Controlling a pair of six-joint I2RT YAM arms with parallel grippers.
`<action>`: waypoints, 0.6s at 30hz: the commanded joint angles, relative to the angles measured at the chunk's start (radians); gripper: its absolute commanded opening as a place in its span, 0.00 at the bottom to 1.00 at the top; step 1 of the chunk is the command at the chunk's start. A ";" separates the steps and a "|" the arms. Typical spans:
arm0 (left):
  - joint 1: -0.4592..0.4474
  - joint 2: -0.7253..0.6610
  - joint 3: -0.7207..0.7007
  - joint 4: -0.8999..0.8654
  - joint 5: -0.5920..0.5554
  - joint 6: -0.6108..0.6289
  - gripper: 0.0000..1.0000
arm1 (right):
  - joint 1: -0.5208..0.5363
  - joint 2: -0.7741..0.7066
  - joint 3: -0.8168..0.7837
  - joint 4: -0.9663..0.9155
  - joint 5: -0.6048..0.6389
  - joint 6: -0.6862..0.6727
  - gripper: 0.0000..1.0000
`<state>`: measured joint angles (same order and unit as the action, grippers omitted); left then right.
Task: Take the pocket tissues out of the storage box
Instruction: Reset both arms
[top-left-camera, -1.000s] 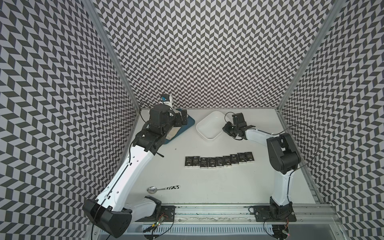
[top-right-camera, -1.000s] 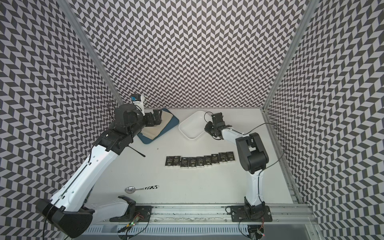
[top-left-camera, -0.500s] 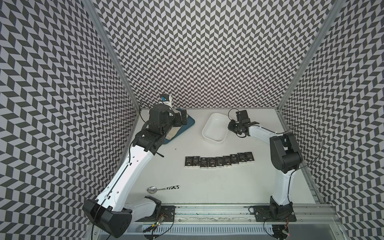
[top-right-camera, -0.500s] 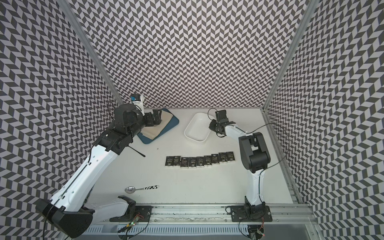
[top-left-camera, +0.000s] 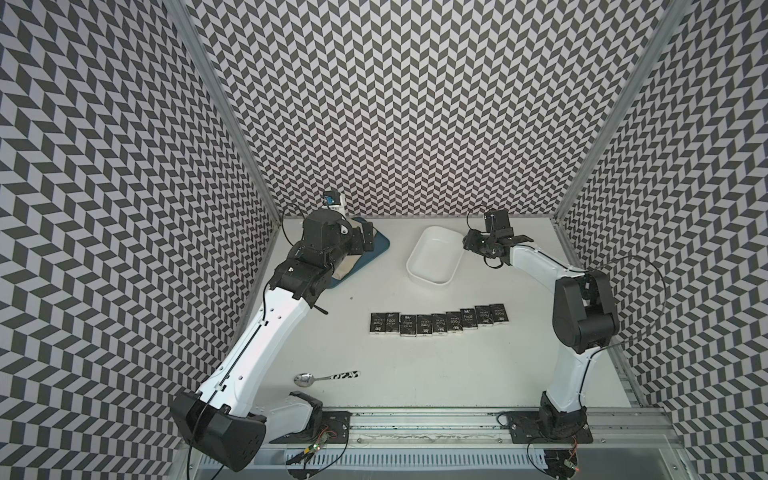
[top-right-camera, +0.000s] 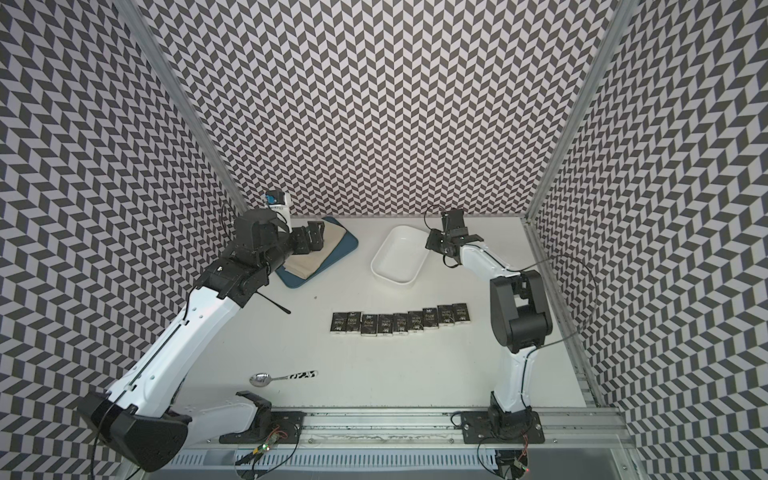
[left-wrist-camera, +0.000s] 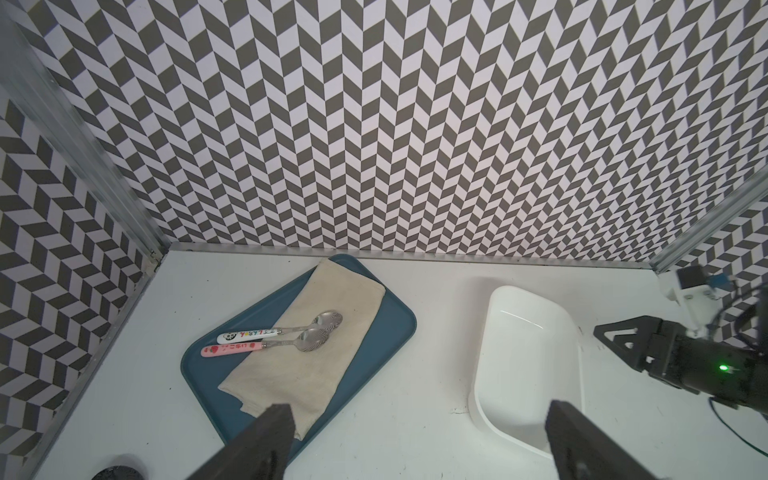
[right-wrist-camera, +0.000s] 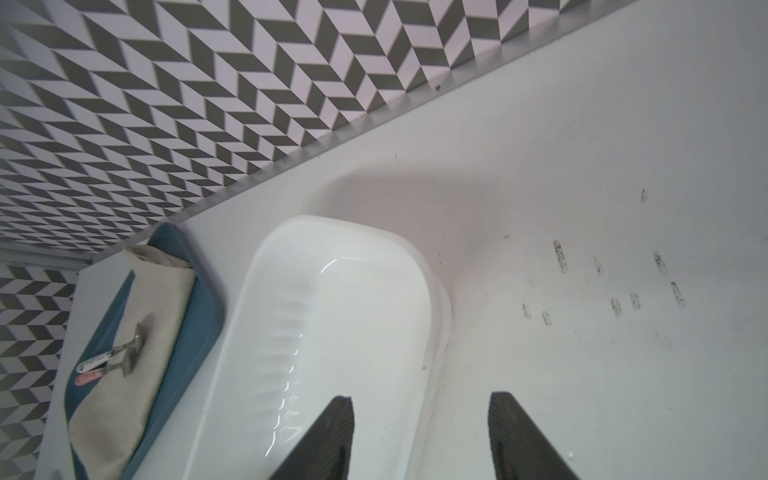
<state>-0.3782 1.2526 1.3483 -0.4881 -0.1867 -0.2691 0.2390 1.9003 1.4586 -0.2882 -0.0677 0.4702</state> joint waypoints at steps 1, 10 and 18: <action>0.015 0.038 -0.020 0.055 0.008 -0.011 0.99 | 0.005 -0.126 -0.036 0.020 0.003 -0.106 0.77; 0.075 0.023 -0.297 0.386 -0.095 -0.019 0.99 | 0.003 -0.441 -0.413 0.207 0.266 -0.170 1.00; 0.101 -0.018 -0.548 0.655 -0.181 0.042 0.99 | -0.004 -0.784 -0.919 0.644 0.409 -0.424 0.99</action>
<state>-0.2890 1.2789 0.8490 -0.0074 -0.3229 -0.2581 0.2386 1.2140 0.6552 0.0845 0.2634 0.1818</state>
